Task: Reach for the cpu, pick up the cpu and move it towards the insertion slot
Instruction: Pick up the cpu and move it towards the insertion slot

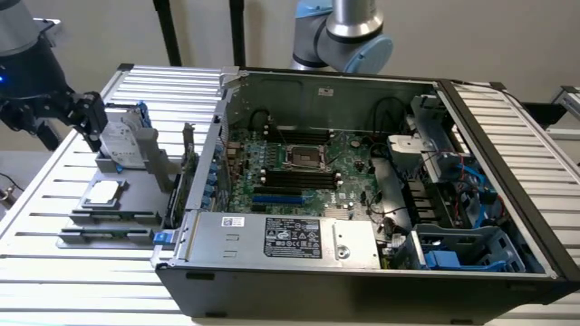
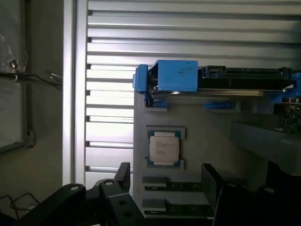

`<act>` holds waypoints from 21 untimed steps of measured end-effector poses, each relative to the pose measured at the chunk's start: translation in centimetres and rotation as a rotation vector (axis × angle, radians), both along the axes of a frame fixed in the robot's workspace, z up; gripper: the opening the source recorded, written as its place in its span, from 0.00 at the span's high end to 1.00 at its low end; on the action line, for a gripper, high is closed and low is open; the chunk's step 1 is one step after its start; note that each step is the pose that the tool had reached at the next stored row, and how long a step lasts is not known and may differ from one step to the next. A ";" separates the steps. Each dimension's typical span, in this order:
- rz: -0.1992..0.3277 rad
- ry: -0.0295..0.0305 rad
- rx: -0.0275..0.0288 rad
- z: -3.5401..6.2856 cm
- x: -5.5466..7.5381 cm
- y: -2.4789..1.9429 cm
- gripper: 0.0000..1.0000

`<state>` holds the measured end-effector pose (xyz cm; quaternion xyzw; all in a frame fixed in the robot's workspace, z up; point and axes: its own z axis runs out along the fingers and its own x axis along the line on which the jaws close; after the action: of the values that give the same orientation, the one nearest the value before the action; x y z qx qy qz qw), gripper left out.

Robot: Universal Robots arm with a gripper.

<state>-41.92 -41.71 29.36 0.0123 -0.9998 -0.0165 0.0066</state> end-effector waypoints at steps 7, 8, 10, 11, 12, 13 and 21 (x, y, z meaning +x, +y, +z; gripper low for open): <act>0.000 -0.0002 0.0166 -1.28 0.0 -0.78 0.29; 0.000 -0.0001 0.0180 -1.46 0.0 -0.82 0.29; 0.000 -0.0001 0.0196 -1.81 0.0 -0.84 0.29; 0.000 0.0000 0.0200 -1.99 0.1 -0.84 0.29; 0.000 0.0000 0.0204 -2.16 0.1 -0.85 0.29; 0.000 -0.0001 0.0207 -2.36 0.1 -0.84 0.29; 0.000 -0.0001 0.0213 -3.81 0.2 -0.86 0.29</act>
<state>-41.72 -42.58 25.55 0.0124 -0.9995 -0.0271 0.0064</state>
